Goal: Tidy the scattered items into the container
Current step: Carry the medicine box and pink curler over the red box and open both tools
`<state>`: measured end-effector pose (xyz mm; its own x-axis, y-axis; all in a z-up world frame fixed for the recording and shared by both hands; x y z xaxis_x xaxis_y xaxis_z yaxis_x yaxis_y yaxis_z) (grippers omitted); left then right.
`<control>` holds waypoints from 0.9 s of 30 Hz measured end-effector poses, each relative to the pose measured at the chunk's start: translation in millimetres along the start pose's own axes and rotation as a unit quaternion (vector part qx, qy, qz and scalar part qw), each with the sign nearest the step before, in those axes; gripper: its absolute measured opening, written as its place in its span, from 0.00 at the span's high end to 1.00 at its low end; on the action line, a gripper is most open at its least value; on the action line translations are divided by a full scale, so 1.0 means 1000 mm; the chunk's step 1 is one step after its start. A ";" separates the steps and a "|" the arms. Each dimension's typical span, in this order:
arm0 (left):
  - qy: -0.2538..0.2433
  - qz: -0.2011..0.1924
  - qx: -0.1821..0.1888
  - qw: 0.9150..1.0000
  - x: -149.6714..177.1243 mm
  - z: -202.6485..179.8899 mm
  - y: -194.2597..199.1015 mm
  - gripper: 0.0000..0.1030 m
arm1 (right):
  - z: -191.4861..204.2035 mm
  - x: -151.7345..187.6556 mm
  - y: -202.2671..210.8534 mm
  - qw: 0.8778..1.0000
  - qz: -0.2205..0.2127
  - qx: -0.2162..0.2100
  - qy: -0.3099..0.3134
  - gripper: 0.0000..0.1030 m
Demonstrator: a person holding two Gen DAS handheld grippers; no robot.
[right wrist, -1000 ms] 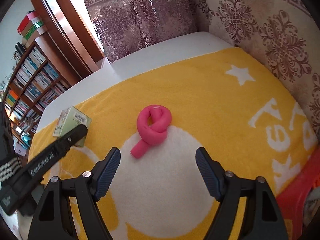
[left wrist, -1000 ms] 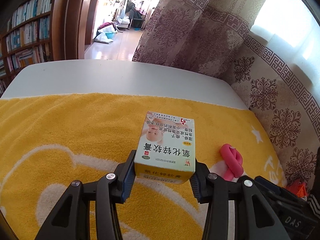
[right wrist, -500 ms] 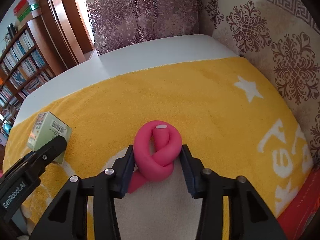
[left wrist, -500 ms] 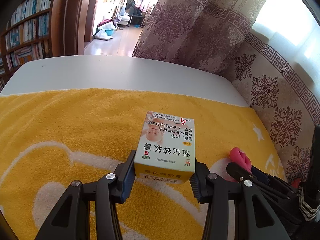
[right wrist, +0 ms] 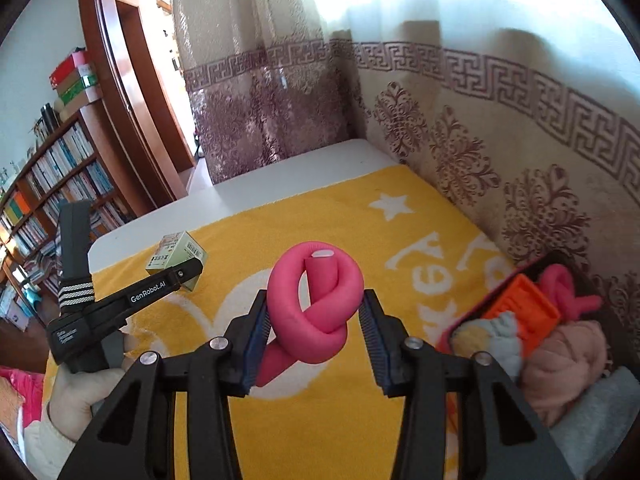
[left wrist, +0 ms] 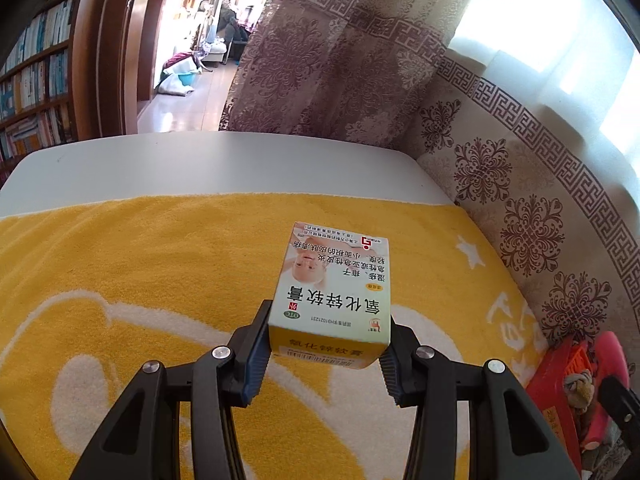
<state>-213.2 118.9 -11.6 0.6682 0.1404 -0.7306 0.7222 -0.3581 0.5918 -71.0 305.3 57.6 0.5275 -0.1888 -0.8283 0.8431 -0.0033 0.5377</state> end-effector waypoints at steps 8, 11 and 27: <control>-0.052 -0.011 0.054 0.997 0.007 -0.062 0.028 0.53 | -0.094 0.005 0.111 0.991 -0.091 0.093 -0.031 0.53; -0.069 -0.011 0.078 0.994 0.013 -0.089 0.040 0.53 | -0.128 0.013 0.141 0.984 -0.105 0.137 -0.035 0.53; -0.156 0.032 0.177 0.971 0.051 -0.249 0.054 0.53 | -0.188 0.039 0.163 0.978 -0.127 0.152 -0.064 0.53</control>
<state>-95.4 336.6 68.0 0.5836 -0.1603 -0.7960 0.5371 -0.6591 0.5265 106.4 482.4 83.5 0.2719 -0.2653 -0.9250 0.8645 -0.3549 0.3560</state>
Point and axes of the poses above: each gripper's, at about its wrist camera, not at the fingertips, and y roughly against the way its jaws point, z to its left, x to its underside, the point moved 4 cm from there along -y, roughly the way its jaws point, and after that the axes turned 10 degrees about -z, right-handed, at the moved point
